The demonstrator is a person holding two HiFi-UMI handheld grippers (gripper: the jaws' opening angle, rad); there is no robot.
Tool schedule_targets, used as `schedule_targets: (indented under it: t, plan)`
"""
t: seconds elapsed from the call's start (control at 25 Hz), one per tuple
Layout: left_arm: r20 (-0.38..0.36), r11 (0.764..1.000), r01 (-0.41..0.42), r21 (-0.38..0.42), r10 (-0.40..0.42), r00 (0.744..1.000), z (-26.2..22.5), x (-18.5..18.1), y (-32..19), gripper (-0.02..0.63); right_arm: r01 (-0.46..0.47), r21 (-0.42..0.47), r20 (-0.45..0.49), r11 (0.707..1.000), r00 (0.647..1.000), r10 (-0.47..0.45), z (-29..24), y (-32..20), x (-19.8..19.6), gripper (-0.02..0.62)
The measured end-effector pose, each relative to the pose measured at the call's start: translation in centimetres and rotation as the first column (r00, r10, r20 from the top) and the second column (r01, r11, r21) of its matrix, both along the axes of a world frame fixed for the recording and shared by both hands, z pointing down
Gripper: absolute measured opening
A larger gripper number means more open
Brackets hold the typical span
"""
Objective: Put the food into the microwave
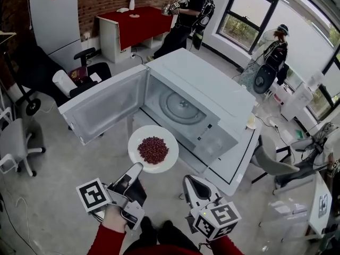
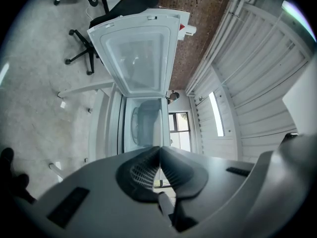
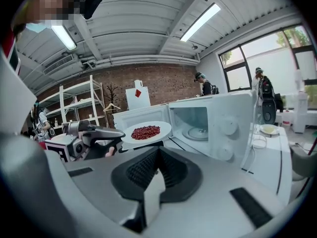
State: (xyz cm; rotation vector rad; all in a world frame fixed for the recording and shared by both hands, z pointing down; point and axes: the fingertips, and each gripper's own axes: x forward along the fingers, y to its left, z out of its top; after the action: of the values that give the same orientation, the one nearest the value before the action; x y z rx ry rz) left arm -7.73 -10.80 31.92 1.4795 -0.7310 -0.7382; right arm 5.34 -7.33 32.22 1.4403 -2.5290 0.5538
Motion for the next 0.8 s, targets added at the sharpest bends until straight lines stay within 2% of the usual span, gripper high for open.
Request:
schedule_targets:
  t: [0.52,0.8]
  plan:
    - [0.009,1.0,0.015,0.011,-0.015,1.0,2.0,0.3,-5.7,0.015,-0.018,-0.038,-0.057,0.999,0.998,0.015,2.4,-3.8,0.3,0.014]
    - [-0.008,1.0,0.004,0.027,-0.004,1.0,3.3,1.3,-9.5,0.015,-0.01,-0.043,-0.102,0.999,0.995,0.006,3.7,-6.7,-0.9,0.014]
